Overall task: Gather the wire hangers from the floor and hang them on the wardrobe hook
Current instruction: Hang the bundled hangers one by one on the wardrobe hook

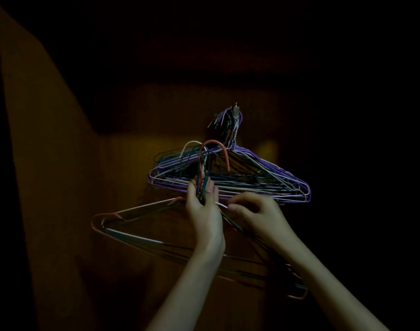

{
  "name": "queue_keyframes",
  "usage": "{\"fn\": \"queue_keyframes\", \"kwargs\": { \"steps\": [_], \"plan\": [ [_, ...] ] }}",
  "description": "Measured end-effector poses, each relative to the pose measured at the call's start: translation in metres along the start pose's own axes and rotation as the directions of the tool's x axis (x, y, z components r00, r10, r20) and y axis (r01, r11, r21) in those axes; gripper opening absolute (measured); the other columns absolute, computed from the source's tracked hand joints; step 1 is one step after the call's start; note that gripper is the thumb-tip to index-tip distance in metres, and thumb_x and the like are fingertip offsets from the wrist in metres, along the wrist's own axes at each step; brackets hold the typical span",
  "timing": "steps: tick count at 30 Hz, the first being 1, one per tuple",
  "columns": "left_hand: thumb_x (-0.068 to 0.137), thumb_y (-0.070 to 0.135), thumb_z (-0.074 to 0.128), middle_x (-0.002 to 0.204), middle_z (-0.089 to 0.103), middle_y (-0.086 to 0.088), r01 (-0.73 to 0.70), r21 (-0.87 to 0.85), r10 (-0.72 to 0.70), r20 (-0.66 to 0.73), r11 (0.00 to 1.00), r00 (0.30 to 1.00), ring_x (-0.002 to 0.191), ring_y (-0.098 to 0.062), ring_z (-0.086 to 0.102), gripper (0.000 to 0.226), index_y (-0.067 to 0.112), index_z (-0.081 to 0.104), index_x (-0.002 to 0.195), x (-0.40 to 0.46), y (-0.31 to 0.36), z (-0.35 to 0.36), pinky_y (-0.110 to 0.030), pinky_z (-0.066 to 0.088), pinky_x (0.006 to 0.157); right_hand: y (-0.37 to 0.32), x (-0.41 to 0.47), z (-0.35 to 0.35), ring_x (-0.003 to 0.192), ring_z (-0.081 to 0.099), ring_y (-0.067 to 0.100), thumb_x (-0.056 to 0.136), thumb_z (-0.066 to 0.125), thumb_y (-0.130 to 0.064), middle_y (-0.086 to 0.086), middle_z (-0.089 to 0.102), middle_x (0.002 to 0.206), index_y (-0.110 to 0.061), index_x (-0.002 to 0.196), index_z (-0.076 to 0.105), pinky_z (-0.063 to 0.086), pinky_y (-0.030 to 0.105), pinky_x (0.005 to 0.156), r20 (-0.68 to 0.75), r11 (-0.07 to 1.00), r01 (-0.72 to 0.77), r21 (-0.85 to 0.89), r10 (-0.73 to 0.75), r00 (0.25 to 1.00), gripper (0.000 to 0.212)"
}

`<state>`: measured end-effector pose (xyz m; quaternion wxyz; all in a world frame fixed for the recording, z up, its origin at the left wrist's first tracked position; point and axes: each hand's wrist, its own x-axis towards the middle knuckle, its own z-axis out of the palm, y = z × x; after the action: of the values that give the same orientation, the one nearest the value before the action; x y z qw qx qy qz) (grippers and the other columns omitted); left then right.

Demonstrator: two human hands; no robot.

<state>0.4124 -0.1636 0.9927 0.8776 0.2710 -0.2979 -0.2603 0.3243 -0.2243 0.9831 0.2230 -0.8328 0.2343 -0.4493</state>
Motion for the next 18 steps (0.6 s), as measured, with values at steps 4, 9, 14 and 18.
{"fn": "queue_keyframes", "kwargs": {
  "steps": [4, 9, 14, 18],
  "plan": [
    [0.096, 0.005, 0.043, 0.121, 0.054, -0.005, -0.007, 0.006, 0.007, 0.008, 1.000, 1.000, 0.102, -0.010, 0.056, 0.026, 0.027, 0.049, 0.107, 0.000, 0.004, -0.002, -0.019, 0.049, 0.084, -0.004, -0.003, 0.000, 0.085, 0.061, 0.000, 0.083, 0.068, -0.020, -0.018, 0.065, 0.081, -0.040, 0.075, 0.062, 0.051, 0.029, 0.081, 0.019, 1.000, 0.015, -0.023, -0.014, 1.000, 0.022],
    [0.095, 0.006, 0.047, 0.108, 0.057, 0.003, -0.014, 0.059, 0.011, 0.062, 0.998, 0.998, 0.107, -0.015, 0.057, 0.025, 0.026, 0.052, 0.109, 0.001, 0.002, -0.004, -0.028, 0.045, 0.096, -0.004, 0.000, 0.000, 0.084, 0.060, 0.001, 0.085, 0.065, -0.014, -0.019, 0.062, 0.079, -0.040, 0.073, 0.059, 0.052, 0.032, 0.082, -0.079, 0.999, 0.014, -0.041, -0.017, 0.997, 0.029],
    [0.095, 0.012, 0.051, 0.120, 0.057, -0.001, 0.014, 0.113, -0.025, 0.091, 0.993, 0.996, 0.099, -0.007, 0.059, 0.046, 0.020, 0.040, 0.139, 0.002, 0.001, -0.006, -0.020, 0.046, 0.084, 0.001, 0.004, -0.005, 0.087, 0.060, 0.005, 0.085, 0.065, -0.017, -0.021, 0.060, 0.080, -0.038, 0.074, 0.059, 0.050, 0.032, 0.081, -0.202, 0.997, 0.012, -0.081, -0.028, 0.979, 0.024],
    [0.096, 0.013, 0.048, 0.139, 0.046, -0.009, 0.076, 0.045, -0.080, 0.093, 0.996, 0.992, 0.092, -0.002, 0.057, 0.056, 0.018, 0.026, 0.147, 0.002, 0.004, -0.006, -0.019, 0.045, 0.082, 0.005, 0.013, -0.020, 0.088, 0.061, 0.010, 0.086, 0.064, -0.014, -0.012, 0.063, 0.082, -0.027, 0.081, 0.064, 0.047, 0.028, 0.081, -0.312, 0.997, -0.007, -0.075, -0.017, 0.950, 0.014]
  ]
}}
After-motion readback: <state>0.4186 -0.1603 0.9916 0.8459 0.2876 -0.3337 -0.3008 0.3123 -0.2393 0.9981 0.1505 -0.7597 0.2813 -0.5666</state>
